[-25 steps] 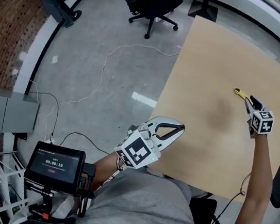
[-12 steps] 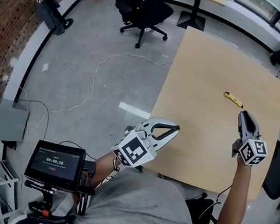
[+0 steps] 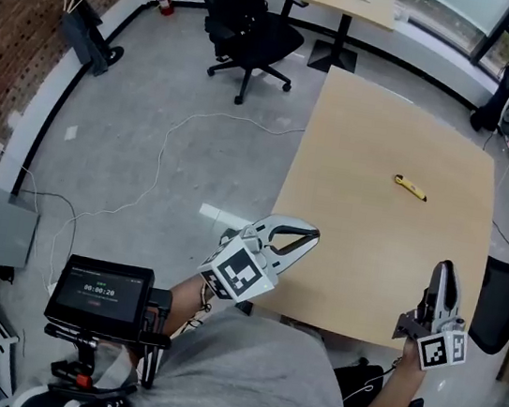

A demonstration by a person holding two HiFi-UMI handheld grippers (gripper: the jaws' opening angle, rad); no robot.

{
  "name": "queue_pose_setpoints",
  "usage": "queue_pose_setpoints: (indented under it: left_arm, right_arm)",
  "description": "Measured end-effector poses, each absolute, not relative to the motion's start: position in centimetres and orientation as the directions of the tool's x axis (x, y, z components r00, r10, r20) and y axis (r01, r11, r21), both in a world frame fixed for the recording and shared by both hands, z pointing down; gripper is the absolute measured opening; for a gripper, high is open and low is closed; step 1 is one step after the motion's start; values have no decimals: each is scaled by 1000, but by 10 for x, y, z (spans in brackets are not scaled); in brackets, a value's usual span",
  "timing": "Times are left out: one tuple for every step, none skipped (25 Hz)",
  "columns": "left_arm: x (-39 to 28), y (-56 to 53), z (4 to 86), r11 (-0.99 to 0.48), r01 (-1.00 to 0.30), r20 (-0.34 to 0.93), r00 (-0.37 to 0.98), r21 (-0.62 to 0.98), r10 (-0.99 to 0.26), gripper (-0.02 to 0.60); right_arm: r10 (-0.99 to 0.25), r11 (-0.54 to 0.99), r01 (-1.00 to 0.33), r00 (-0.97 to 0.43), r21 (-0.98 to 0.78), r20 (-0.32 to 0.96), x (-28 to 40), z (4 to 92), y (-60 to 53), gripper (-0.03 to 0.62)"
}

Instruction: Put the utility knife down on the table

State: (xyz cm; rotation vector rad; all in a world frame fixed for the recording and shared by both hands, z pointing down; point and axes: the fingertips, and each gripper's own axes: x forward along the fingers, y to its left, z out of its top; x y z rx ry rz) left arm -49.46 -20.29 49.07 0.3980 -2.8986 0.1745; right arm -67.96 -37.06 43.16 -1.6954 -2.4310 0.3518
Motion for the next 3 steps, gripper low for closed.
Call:
queue_pose_setpoints:
  left_arm:
    - [-494,-204,489,955,-283,220,-941,-93,-258,5]
    - [-494,-205,488,953,-288,217,-940,-97,-262,5]
    - [-493,-206,486,951,-293,215,-939,-102,-267,5]
  right_arm:
    - [938,327,902,-346,-283,-19,-672,425,-374,74]
    - [938,322,904,-344,-282,-31,-665,418,-378,74]
    - [939,318,906,-342,-278,-42,-658,411,-381,74]
